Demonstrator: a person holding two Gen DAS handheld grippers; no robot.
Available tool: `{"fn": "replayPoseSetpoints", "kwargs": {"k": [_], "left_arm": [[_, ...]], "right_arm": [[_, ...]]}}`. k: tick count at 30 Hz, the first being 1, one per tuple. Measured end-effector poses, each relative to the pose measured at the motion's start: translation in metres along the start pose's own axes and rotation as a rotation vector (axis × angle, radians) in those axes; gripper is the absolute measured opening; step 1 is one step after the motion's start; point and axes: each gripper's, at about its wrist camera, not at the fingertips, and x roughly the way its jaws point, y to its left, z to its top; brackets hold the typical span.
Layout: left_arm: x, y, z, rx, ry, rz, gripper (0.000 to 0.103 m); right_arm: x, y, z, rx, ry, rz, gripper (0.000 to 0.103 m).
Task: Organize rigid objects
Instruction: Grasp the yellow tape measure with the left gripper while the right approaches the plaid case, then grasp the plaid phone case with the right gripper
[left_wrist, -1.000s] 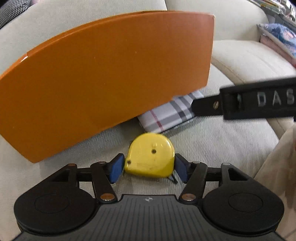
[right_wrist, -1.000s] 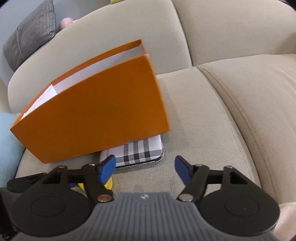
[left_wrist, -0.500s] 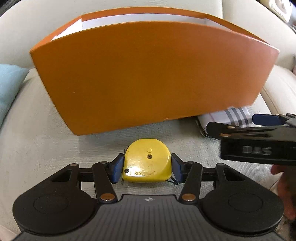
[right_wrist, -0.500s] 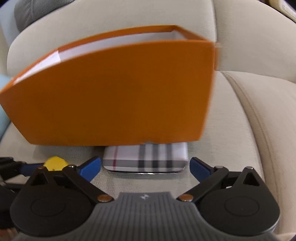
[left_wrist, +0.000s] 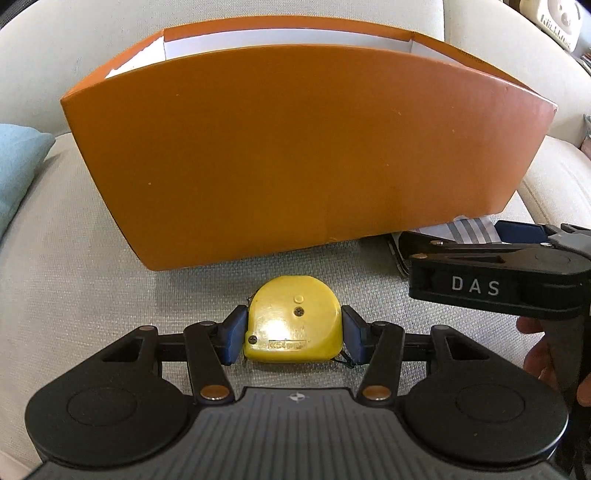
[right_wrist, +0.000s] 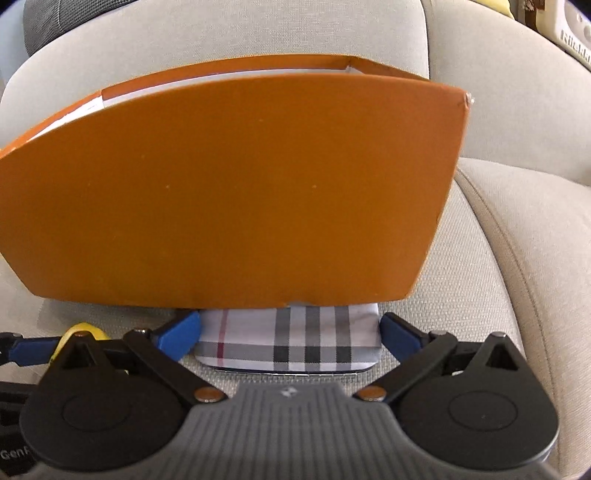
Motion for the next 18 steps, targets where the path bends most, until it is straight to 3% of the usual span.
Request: {"fn": "replayPoseSetpoints", "kwargs": {"k": [10, 18], "left_arm": [[-0.011, 0.008, -0.011, 0.003, 0.004, -0.002, 0.061], [0.002, -0.025, 0.024, 0.016, 0.006, -0.007, 0.061]], "right_arm": [[-0.008, -0.001, -0.007, -0.026, 0.005, -0.013, 0.102], [-0.015, -0.013, -0.008, -0.033, 0.016, -0.020, 0.102]]}}
